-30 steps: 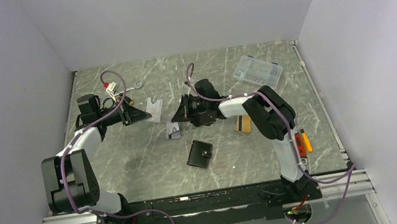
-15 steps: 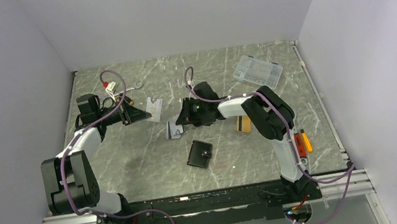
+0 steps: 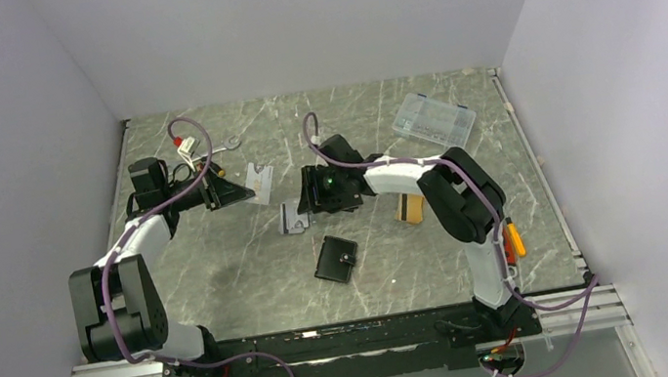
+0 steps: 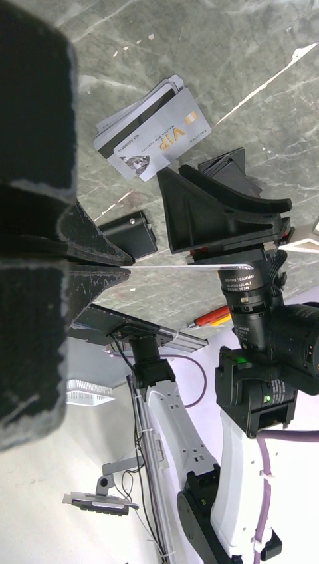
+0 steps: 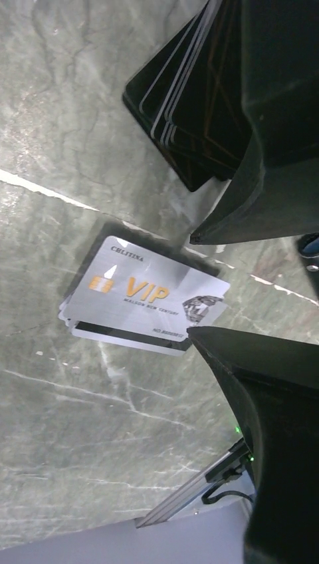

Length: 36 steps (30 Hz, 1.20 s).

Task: Put the credit cards into the card holder
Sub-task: Pick up the credit card from the center of the board.

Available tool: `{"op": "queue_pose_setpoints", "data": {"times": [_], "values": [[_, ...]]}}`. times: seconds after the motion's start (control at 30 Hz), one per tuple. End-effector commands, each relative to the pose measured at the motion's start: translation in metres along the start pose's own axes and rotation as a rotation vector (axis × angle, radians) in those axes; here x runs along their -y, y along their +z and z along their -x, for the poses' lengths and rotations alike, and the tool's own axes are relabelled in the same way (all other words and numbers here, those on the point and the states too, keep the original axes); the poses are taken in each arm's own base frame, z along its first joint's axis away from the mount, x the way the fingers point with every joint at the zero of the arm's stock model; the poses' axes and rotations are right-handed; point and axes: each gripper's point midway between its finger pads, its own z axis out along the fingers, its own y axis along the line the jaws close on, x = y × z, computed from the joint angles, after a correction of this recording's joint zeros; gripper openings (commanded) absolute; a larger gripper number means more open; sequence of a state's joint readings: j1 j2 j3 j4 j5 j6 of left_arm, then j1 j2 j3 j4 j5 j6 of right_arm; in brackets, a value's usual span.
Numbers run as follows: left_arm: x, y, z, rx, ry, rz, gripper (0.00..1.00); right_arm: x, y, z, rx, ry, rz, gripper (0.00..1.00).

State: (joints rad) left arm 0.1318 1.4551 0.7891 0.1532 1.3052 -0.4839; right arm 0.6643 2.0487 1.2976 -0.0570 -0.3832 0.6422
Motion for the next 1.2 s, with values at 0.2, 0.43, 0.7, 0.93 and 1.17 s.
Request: {"op": "queue_pose_setpoints", "data": {"times": [0.2, 0.43, 0.7, 0.93, 1.17], "values": [[0.02, -0.002, 0.003, -0.003, 0.075, -0.058, 0.0, -0.074, -0.081, 0.061, 0.177, -0.146, 0.093, 0.53], [0.042, 0.0, -0.001, -0.038, 0.084, -0.159, 0.0, -0.139, -0.151, 0.063, 0.312, -0.248, 0.393, 0.96], [0.074, 0.007, -0.012, -0.097, 0.157, -0.255, 0.0, -0.151, -0.163, 0.05, 0.375, -0.223, 0.549, 1.0], [0.092, 0.007, -0.015, -0.137, 0.175, -0.301, 0.0, -0.159, -0.166, 0.047, 0.42, -0.258, 0.554, 0.94], [0.102, 0.007, -0.011, -0.126, 0.136, -0.318, 0.0, -0.183, -0.171, 0.044, 0.395, -0.27, 0.661, 0.53]]}}
